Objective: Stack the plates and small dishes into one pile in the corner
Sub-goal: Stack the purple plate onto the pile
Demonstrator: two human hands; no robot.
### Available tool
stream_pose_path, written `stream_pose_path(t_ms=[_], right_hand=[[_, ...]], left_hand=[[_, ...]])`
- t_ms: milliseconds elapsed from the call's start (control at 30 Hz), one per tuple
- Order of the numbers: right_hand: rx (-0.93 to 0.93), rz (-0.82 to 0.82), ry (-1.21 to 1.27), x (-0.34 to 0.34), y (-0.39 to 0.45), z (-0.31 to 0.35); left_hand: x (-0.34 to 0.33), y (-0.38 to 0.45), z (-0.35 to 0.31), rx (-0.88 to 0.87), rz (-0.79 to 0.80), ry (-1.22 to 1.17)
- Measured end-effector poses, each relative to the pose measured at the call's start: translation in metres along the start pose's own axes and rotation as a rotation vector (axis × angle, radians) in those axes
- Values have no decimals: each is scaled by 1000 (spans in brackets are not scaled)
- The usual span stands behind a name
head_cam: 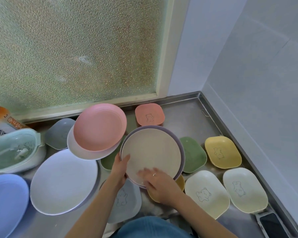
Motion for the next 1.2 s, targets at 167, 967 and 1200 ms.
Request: stream_pose_path(t_ms=[167, 967, 1200], right_hand=[[-339, -522, 57, 62, 1, -84], [-543, -481, 169, 75, 28, -158], [-543, -463, 222, 71, 30, -154]], left_hand=[[-4, -9, -22, -226, 47, 271], [-12, -23, -41, -408, 69, 481], [-6, -25, -36, -445, 42, 453]])
Point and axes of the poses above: each hand's wrist, its own y-axis towards the middle knuckle, its own x-axis out of the back of the hand, z = x × y, the point moved 10 cm from there along y, towards the middle knuckle, and after that the axes turned 12 degrees about -z, right-handed, at the moved point
